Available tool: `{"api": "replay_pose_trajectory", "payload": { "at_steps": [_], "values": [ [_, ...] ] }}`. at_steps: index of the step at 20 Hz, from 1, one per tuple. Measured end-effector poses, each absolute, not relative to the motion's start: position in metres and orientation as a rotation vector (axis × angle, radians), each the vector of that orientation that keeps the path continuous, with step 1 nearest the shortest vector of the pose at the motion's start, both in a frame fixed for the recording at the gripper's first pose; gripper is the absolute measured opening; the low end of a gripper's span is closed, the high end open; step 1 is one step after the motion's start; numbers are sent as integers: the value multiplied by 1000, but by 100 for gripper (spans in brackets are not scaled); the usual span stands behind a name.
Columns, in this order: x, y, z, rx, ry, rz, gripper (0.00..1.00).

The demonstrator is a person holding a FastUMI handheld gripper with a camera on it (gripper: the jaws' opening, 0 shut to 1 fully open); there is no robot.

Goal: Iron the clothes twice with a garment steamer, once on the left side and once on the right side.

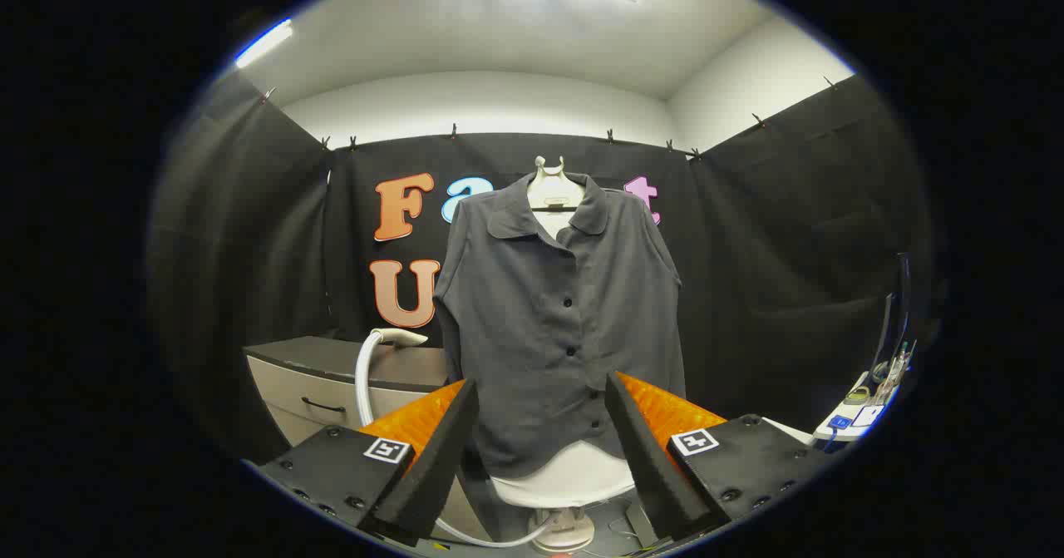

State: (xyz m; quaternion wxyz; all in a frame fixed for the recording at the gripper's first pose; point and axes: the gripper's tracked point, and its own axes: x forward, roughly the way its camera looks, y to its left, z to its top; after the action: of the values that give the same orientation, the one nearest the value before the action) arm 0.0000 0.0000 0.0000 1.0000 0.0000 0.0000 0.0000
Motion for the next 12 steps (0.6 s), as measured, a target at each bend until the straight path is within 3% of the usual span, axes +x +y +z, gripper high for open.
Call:
{"api": "replay_pose_trajectory", "payload": {
  "at_steps": [12],
  "values": [
    [-8,6,3,13,-7,8,98]
  ]
}}
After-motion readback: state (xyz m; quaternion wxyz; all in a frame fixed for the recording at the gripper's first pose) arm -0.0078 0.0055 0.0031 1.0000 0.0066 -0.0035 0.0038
